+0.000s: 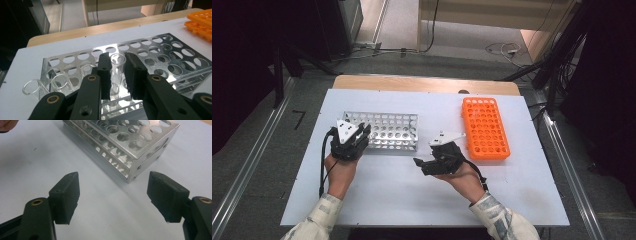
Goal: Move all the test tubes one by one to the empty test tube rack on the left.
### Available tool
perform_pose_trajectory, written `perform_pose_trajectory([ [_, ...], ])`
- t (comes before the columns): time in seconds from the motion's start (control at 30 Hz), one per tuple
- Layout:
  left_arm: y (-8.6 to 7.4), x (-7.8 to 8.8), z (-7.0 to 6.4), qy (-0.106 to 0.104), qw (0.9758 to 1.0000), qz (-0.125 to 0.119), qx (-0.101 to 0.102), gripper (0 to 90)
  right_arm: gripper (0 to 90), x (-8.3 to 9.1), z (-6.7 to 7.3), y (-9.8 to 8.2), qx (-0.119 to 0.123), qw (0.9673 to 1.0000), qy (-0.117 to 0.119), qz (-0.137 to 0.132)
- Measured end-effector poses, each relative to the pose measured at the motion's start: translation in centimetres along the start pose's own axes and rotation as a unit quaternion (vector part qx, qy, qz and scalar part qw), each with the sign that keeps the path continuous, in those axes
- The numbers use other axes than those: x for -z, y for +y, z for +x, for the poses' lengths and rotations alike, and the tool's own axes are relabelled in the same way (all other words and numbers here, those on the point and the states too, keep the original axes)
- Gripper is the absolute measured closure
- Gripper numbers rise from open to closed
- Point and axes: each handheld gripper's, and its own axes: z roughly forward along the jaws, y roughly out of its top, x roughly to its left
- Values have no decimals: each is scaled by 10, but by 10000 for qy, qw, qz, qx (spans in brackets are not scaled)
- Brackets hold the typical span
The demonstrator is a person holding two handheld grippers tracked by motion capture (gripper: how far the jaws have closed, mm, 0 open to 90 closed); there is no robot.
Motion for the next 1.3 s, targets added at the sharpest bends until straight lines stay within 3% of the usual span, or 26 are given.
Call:
perform_pose_trajectory([
  [0.2, 2, 4, -1, -152, 9998, -110, 102, 666, 248, 1, -2, -1, -30, 10000, -53, 0],
  [0.33, 4, 8, -3, -155, 9995, -168, 226, 523, 248, 3, -7, -2, -35, 9998, -201, -90],
  [0.4, 5, 11, -7, -55, 9995, -184, 245, 427, 249, 3, -12, -4, -57, 9993, -342, -126],
  [0.57, 4, 19, -16, -257, 9986, -227, 403, 327, 255, 8, -31, -9, -298, 9977, -574, -217],
  [0.83, 1, 23, -30, -640, 9973, -112, 352, 314, 271, 20, -61, -15, -602, 9924, -981, -428],
  [1.1, -2, 22, -35, -734, 9969, -58, 289, 314, 291, 30, -87, -22, -851, 9831, -1514, -572],
  [1.3, -4, 22, -37, -764, 9967, -32, 260, 315, 308, 34, -108, -28, -1082, 9761, -1767, -656],
])
